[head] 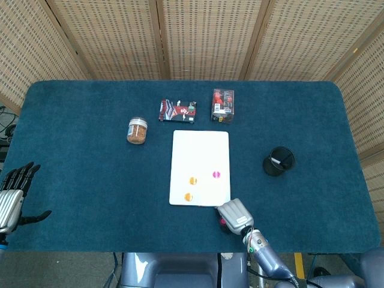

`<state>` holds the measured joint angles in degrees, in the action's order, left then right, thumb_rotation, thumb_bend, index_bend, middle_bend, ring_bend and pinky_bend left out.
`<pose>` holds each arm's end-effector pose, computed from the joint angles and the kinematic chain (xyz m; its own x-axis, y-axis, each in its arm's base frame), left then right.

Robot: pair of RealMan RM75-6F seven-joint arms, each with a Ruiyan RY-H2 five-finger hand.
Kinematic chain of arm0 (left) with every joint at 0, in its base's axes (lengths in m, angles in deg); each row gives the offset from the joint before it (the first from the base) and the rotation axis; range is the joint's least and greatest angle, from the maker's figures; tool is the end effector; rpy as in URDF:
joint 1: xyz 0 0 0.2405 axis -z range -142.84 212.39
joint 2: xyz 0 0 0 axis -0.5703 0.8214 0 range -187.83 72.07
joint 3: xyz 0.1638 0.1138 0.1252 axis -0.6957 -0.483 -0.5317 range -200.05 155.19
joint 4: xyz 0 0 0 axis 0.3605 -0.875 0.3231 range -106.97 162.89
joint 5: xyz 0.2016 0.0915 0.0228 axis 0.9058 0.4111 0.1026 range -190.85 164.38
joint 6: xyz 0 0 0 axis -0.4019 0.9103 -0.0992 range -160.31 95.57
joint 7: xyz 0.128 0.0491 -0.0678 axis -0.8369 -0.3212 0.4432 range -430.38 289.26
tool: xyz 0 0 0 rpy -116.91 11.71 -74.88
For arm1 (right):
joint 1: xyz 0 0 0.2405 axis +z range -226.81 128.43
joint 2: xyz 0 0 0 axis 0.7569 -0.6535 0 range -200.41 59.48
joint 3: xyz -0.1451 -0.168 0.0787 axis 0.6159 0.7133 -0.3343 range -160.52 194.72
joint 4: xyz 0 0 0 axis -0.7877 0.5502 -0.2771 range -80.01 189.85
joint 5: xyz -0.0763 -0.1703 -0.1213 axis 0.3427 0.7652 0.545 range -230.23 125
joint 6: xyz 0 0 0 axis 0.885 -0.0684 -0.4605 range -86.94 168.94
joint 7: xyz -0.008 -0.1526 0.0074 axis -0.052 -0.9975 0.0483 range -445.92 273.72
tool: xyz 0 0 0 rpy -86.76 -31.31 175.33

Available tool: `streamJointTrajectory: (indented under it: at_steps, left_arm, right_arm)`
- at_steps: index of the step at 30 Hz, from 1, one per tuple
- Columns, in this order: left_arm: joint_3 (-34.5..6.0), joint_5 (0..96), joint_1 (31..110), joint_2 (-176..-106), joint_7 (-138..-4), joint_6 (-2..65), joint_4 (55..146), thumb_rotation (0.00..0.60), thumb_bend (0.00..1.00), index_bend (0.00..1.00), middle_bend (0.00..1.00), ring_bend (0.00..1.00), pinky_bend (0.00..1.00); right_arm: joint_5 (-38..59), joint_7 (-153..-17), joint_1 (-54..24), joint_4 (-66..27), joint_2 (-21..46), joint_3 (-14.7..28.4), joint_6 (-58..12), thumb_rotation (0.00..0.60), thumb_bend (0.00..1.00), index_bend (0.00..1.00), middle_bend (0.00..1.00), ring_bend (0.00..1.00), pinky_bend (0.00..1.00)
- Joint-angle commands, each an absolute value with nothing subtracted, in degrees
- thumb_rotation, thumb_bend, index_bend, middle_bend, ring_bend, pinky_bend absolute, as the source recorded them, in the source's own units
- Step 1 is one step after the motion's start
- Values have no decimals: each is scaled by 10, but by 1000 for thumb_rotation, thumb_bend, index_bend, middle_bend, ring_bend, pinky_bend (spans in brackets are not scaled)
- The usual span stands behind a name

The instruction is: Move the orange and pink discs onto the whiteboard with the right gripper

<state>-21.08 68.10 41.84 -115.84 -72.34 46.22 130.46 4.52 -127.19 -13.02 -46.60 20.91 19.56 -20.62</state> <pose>-0.2824 0.1904 0.1378 0.3502 0.1356 0.9268 0.9339 0.0256 -0.3566 -0.1354 -0.2226 -0.0739 0.5685 -0.4366 0.6973 -0.8120 -0.4339 0.3904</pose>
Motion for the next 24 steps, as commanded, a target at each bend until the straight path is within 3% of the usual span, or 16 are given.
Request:
streamJointTrajectory:
  at_steps: [1,6,17,24]
  left_arm:
    - [-211,681,418,-1158,-723,462,1305,600,0,0,0,0,0]
    - [-211,680,419,-1158,-725,460,1305,600,0,0,0,0,0]
    - [-210,677,419,-1156,-720,458,1306,600,0,0,0,0,0]
    - [-209,675,420,-1155,-716,457,1305,600,0,0,0,0,0]
  right_arm:
    - [47,-1272,-130,-468,208,194,-207,600,363,562,1000,1000,1000]
    - [42,-1281,-122,-472,208,180,-208,600,363,562,1000,1000,1000]
    - [-58,-1355,-57,-465,226,84,-220,600,363,562,1000,1000,1000]
    - [-123,-1391,-20,-424,258,63,-223,600,363,562,1000,1000,1000]
